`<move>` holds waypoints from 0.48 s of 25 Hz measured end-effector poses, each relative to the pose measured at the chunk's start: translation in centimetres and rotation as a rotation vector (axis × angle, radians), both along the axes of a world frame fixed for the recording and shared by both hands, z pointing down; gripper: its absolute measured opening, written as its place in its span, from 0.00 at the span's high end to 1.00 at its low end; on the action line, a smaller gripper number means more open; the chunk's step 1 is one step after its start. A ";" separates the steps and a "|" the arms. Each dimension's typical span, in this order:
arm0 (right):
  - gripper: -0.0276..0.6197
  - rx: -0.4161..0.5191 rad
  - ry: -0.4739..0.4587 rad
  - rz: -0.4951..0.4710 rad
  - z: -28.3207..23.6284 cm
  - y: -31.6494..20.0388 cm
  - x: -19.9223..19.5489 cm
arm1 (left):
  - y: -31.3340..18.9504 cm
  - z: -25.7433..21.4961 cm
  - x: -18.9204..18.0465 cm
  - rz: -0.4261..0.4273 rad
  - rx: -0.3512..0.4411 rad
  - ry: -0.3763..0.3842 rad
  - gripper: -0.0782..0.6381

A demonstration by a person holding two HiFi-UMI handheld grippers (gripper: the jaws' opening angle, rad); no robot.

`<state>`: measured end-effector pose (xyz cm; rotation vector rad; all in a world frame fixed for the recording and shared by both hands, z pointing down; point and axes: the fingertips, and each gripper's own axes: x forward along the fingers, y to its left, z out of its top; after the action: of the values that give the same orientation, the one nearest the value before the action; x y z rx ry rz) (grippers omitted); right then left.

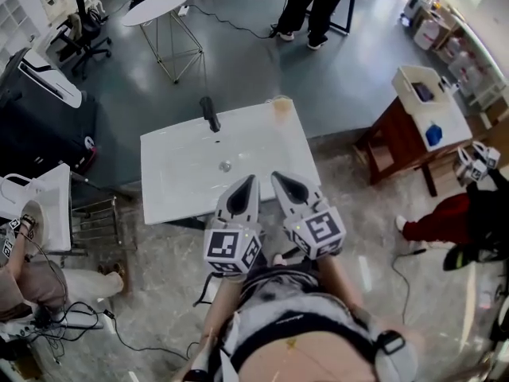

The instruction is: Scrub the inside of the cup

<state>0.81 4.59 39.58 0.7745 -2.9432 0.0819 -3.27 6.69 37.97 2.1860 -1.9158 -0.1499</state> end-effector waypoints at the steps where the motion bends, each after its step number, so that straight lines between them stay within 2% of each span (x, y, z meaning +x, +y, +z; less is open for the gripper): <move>1: 0.95 -0.004 0.000 0.012 0.0 -0.6 -0.5 | -0.7 0.0 -0.6 0.010 0.001 -0.002 0.87; 12: 0.95 -0.018 0.026 0.091 0.3 -4.3 -6.5 | -4.7 0.9 -6.2 0.100 -0.009 0.016 0.87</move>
<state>-5.69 0.25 39.92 0.9006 -2.8785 0.1037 -9.47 2.02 38.85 2.2616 -1.7911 -0.1404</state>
